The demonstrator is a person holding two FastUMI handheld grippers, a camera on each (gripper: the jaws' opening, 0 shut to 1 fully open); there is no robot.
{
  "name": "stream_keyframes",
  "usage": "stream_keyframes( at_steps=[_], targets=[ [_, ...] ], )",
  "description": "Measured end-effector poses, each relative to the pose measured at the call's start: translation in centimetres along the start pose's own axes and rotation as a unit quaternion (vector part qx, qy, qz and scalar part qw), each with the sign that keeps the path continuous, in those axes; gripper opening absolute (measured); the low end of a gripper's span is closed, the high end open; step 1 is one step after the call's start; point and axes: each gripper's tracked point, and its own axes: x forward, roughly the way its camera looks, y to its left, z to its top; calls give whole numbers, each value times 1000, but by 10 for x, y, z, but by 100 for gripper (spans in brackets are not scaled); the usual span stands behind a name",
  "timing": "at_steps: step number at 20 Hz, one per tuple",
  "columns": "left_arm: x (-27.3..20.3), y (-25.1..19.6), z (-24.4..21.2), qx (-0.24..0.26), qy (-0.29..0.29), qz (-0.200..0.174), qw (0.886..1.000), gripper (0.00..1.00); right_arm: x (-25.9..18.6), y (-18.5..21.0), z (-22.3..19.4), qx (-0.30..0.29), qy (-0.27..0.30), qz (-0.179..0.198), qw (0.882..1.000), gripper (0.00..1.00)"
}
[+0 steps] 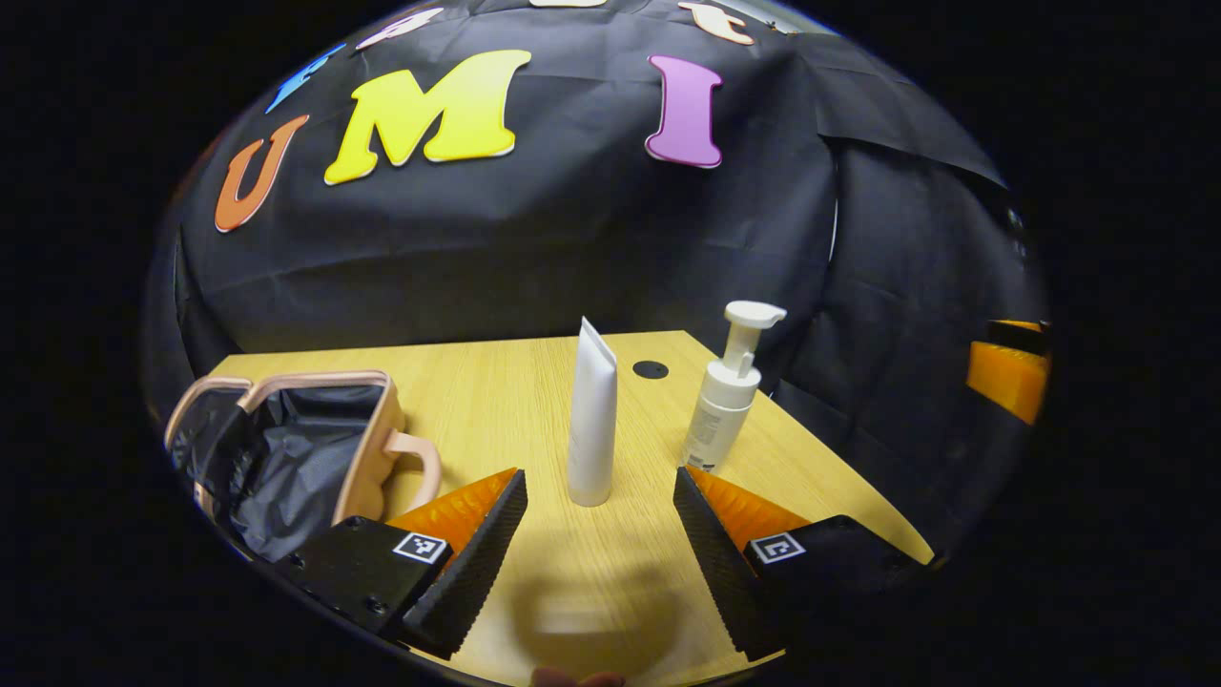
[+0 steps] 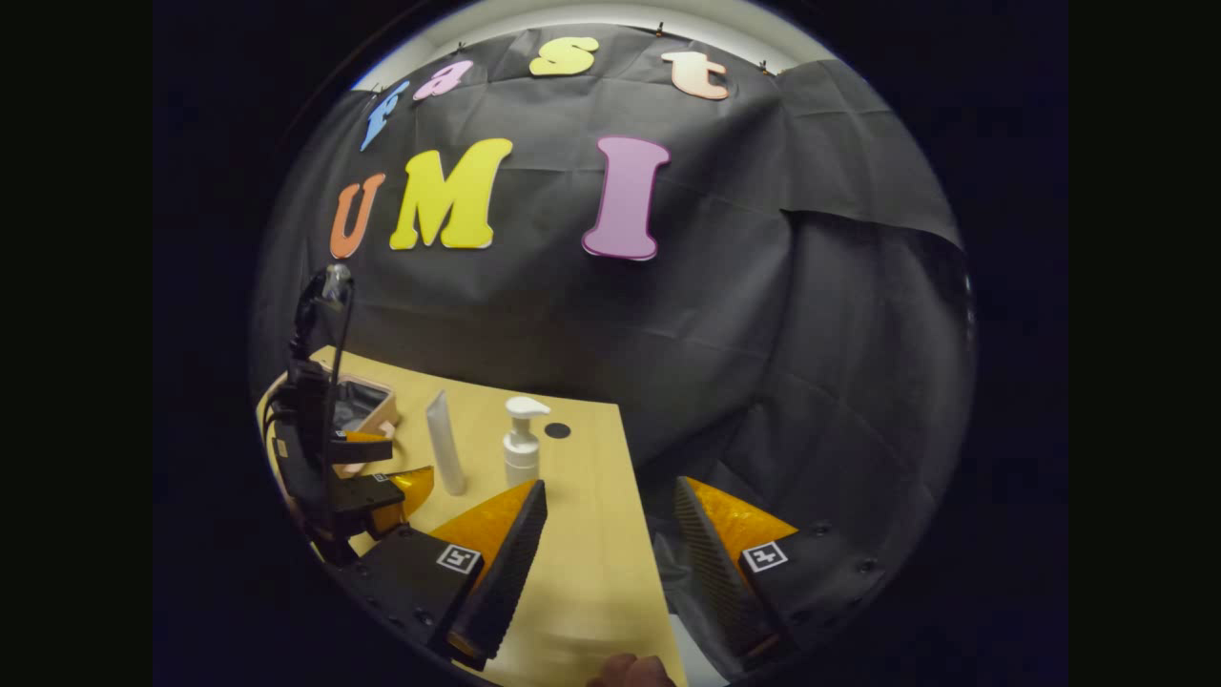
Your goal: First open the suitcase, pack the skin care products into it, and then close the suitcase.
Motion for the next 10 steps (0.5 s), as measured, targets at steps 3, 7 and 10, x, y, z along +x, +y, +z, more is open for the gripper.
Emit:
stream_keyframes(
  at_steps=[3,7,10],
  targets=[
    [39,6,-17,-17,7,17,1000,99,8,-17,-15,2,19,-13,1000,81],
    [72,17,-25,-19,17,38,999,99,16,-16,-32,-4,37,-7,999,81],
    [88,19,-20,-11,17,38,999,99,24,-12,-33,1,41,-2,999,81]
  ],
)
